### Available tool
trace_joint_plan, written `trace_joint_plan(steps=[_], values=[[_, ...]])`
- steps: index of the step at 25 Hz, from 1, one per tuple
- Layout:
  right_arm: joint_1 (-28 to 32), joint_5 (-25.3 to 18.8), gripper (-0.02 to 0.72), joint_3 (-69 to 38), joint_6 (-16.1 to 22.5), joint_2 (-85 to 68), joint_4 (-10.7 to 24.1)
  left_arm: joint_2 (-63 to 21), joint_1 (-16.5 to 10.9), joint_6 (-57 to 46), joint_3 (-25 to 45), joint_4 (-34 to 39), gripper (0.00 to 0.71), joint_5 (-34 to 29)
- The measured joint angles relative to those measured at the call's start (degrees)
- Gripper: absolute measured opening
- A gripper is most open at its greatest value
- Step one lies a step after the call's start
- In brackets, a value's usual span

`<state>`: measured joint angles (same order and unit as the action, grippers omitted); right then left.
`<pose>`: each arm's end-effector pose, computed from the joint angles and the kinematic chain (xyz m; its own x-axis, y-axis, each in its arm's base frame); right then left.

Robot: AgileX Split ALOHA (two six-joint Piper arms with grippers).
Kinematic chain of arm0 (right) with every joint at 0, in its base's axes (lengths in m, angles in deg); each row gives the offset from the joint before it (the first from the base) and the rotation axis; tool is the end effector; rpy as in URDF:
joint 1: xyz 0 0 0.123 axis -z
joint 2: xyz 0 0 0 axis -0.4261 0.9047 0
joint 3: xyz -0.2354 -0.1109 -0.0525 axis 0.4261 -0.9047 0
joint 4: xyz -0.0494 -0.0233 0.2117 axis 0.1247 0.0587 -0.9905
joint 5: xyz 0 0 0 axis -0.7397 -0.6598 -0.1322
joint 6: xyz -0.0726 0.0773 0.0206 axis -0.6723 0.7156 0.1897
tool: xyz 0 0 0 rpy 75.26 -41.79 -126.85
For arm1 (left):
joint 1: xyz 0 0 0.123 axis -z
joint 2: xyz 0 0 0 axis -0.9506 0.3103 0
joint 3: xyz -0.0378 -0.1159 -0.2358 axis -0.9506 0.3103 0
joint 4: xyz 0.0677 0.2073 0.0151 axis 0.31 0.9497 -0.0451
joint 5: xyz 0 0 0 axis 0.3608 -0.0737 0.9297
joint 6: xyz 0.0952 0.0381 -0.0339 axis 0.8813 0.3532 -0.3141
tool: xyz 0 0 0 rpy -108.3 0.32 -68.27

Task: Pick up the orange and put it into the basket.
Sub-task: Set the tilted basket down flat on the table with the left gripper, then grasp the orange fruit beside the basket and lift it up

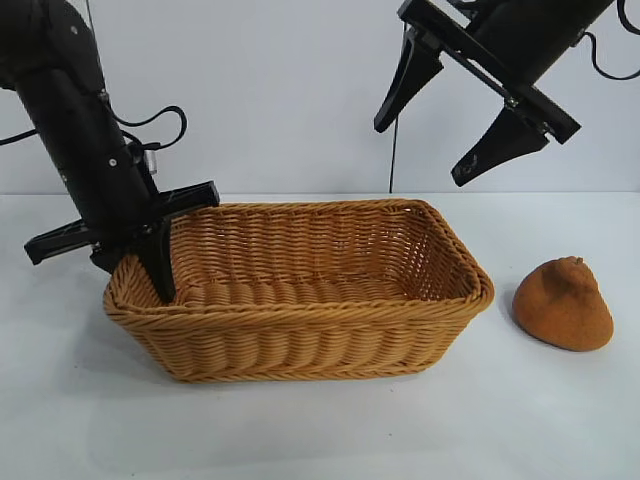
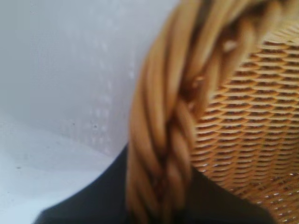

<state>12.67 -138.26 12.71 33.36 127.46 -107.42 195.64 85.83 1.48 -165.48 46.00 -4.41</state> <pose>0.3380 0.1293 0.2320 -0.9827 -0.0402 -0.1811 -0.1297 0.8468 0.5158 0.3638 -0.1255 0.1185 -0.9883 -0.1365 0.0674 -0.1509 0.9368 -0.3156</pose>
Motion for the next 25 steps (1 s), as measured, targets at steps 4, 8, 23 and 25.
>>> trace_joint_plan(steps=[4,8,23,25], values=[[0.0,-0.2,0.58,0.0,0.0,0.0,0.0,0.0,0.0,0.0,-0.1,-0.7,0.277,0.1],[0.0,-0.3,0.58,0.0,0.0,0.0,0.0,-0.3,0.0,0.0,-0.2,-1.0,0.539,0.1],[0.0,-0.7,0.58,0.0,0.0,0.0,0.0,-11.9,0.0,0.1,-7.6,16.5,0.617,-7.1],[0.0,-0.8,0.58,0.0,0.0,0.0,0.0,-11.9,-0.1,0.1,-9.4,21.0,0.617,-8.7]])
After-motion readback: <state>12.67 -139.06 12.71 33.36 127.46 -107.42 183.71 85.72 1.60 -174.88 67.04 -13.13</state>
